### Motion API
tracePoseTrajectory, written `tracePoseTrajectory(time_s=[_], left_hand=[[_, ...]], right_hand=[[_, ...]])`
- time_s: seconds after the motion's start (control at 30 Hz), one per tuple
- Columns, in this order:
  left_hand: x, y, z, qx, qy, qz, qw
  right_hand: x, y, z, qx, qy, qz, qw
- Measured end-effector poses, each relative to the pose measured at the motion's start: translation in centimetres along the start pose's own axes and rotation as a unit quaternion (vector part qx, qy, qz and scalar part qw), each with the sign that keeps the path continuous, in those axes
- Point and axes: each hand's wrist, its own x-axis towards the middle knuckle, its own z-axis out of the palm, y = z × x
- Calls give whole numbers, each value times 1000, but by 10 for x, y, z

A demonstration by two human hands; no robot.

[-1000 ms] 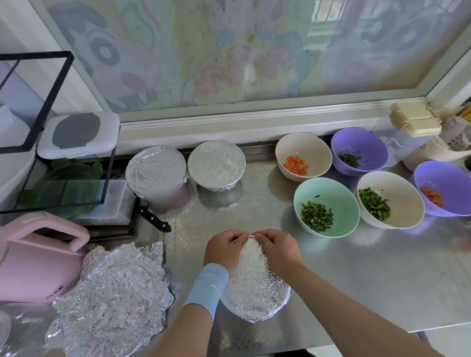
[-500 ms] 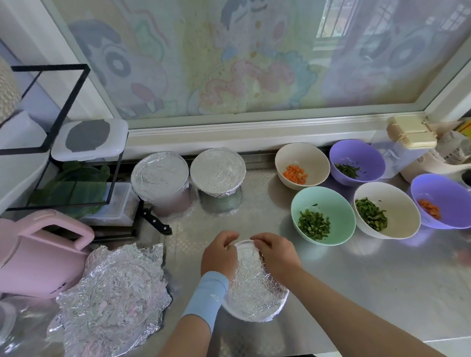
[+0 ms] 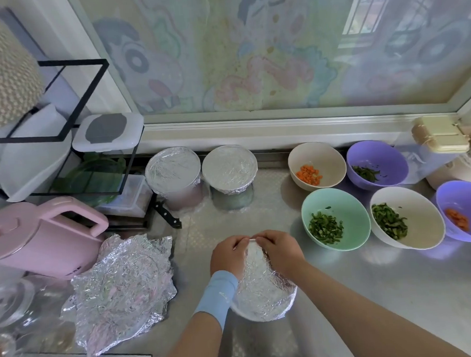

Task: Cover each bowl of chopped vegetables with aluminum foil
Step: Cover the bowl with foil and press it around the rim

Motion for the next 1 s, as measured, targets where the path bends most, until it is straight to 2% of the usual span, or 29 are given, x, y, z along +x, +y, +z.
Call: tracePoseTrajectory(time_s=[0.13, 0.23, 0.43, 0.6, 0.8, 0.9, 1.0], left_hand=[[-11, -6, -2, -7, 42, -43, 998], [-7, -3, -9, 28, 27, -48, 998], [0, 4, -4, -103, -35, -41, 993], [2, -8, -2, -103, -34, -28, 994], [-14, -11, 5, -101, 58, -35, 993], [-23, -11, 6, -68, 116, -48, 990], [-24, -5, 1, -9, 108, -45, 993]], right_hand=[[6, -4, -6, -33, -2, 3, 999], [4, 0, -8, -64, -5, -7, 998], [2, 7, -9, -20, -19, -20, 999], [5, 14, -6, -15, -21, -39, 999], [16, 6, -8, -74, -77, -72, 992], [17, 3, -10, -74, -67, -50, 994], [14, 9, -10, -52, -48, -42, 997]])
